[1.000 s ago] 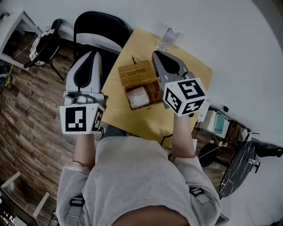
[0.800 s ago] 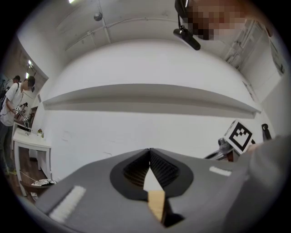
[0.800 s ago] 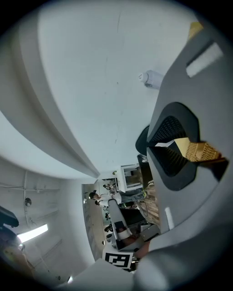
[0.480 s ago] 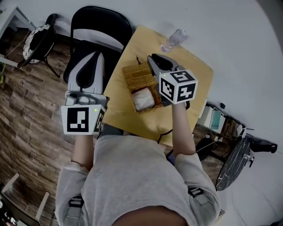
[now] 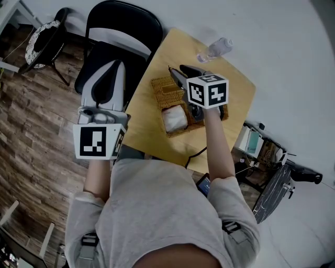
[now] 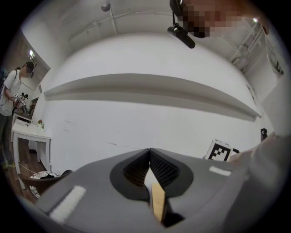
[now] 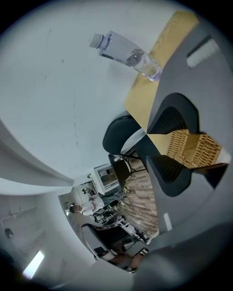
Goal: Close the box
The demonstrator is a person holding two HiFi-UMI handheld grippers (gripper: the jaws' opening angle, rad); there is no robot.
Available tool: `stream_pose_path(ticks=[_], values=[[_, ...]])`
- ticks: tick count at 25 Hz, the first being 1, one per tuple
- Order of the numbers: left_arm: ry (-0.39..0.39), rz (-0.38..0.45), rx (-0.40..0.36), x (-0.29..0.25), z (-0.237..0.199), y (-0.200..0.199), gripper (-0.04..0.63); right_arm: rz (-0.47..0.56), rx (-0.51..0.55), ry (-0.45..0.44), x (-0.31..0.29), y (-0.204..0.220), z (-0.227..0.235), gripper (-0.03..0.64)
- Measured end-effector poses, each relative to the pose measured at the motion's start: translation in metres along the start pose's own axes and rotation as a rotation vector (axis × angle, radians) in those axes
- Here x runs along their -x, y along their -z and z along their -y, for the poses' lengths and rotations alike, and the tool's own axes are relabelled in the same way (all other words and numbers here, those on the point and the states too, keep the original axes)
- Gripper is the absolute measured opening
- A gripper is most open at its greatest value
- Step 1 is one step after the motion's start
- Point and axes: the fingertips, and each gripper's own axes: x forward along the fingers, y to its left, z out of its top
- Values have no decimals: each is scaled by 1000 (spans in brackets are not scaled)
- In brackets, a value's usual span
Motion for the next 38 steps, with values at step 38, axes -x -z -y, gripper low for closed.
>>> stream_pose_path(ticks=[38], values=[[-35,-59,18,-25,-52,33,58,-584,-9,76,-119,79,55,124]])
